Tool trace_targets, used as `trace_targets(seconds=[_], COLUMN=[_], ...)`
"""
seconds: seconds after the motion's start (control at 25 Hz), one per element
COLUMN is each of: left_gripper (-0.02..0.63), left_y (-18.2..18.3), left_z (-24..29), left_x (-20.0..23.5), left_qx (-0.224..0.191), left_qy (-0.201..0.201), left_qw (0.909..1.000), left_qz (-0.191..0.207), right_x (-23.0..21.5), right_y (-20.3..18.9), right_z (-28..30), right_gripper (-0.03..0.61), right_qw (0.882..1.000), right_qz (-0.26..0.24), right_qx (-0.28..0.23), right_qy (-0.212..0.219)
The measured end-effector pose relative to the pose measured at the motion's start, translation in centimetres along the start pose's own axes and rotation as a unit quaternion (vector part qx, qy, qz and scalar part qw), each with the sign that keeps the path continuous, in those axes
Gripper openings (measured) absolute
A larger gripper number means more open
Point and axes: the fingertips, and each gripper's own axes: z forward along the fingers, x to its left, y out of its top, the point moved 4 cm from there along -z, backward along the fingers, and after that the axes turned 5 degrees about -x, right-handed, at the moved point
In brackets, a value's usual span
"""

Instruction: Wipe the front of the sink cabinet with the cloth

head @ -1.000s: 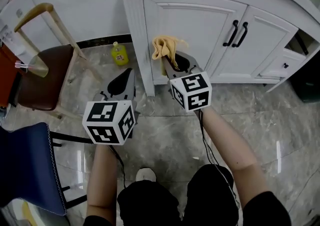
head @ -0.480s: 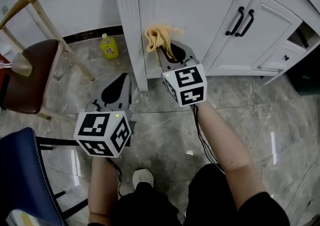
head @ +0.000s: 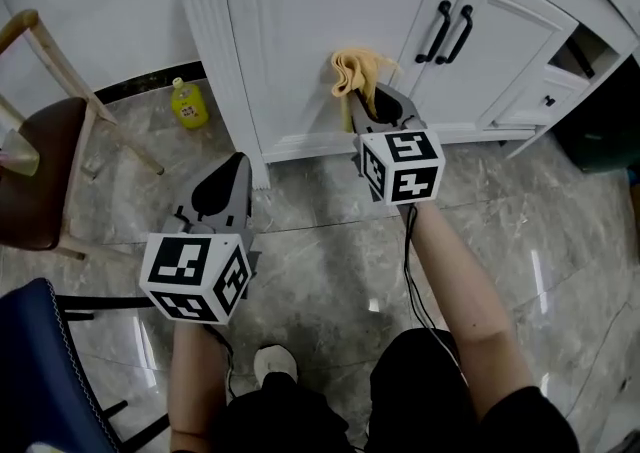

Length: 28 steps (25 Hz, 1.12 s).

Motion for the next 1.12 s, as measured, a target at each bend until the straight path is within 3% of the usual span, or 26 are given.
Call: trace_targets(seconds=[0.24,0.44,0.64,0.8,0.96,1.12], left_gripper=[0.015,0.015,0.015,0.015,0.015,0.015], left_y=[-0.4,-0.8,-1.5,-2.3,-3.1,-3.5], left_z=[0.6,0.7,0.9,0.9,0.6,0.5], left_x=[-1.4,-2.1,-1.5,-0.3,0.7,1.8], left_qx=[0.003,0.006,0.007,0.017,0.017,0.020], left_qy=[-0.011,-0.018,-0.007,0.009,0.013,0.024], left_qw=[0.9999,0.9998,0.9999,0.9997,0.9991,0.9992], left_qz=[-0.001,-0.004,-0.014,-0.014,-0.038,-0.026], right_x=[-5.5,-8.7,-9.6,-6.2,0.7,8.0], right_y=[-1.4,-2.2,-3.3,-3.1,-2.9,-3.1], right_z=[-2.3,-4.1,-4.6,-3.9,-1.8,0.6], right_gripper=[0.080,0.080,0.080,0.080,0.080,0.080], right_qw=[0.998,0.996,0.994,0.997,1.000,0.996], right_qz=[0.011,-0.001,0.017,0.027,0.015,0.008], right_qx=[0.015,0.024,0.031,0.011,-0.005,-0.019], right_qy=[-0.064,-0.091,-0.107,-0.074,0.003,0.082])
